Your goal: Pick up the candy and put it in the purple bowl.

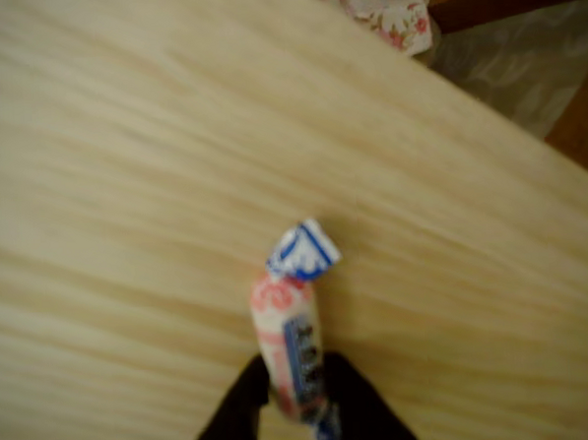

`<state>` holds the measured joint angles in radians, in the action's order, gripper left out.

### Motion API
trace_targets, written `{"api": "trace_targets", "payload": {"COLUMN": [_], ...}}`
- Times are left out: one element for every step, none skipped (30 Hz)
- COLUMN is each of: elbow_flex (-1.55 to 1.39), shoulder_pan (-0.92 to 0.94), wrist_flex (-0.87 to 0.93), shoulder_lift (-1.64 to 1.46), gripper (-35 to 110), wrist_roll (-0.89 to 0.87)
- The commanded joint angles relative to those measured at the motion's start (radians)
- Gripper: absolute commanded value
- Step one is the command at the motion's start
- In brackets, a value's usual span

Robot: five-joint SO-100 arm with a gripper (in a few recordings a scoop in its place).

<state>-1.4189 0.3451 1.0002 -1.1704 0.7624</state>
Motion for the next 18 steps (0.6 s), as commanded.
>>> {"api": "trace_targets", "payload": {"elbow_flex": [0.034,0.037,0.040,0.038,0.035,0.031,0.025,0.015,0.003,-0.012,-0.031,-0.060,-0.091,-0.112,-0.124,-0.137,-0.156,-0.179], "shoulder_pan": [0.052,0.057,0.061,0.066,0.069,0.072,0.075,0.077,0.080,0.081,0.081,0.081,0.077,0.071,0.064,0.055,0.046,0.038], "wrist_flex": [0.071,0.095,0.123,0.143,0.166,0.189,0.210,0.227,0.245,0.264,0.282,0.295,0.308,0.333,0.371,0.408,0.434,0.451], "shoulder_lift": [-0.149,-0.176,-0.206,-0.238,-0.267,-0.295,-0.324,-0.354,-0.388,-0.428,-0.471,-0.522,-0.571,-0.612,-0.641,-0.663,-0.686,-0.710], "gripper": [0,0,0,0,0,0,0,0,0,0,0,0,0,0,0,0,0,0], "wrist_roll": [-0.037,-0.055,-0.071,-0.084,-0.097,-0.109,-0.121,-0.135,-0.146,-0.155,-0.161,-0.163,-0.163,-0.163,-0.164,-0.169,-0.169,-0.170]}}
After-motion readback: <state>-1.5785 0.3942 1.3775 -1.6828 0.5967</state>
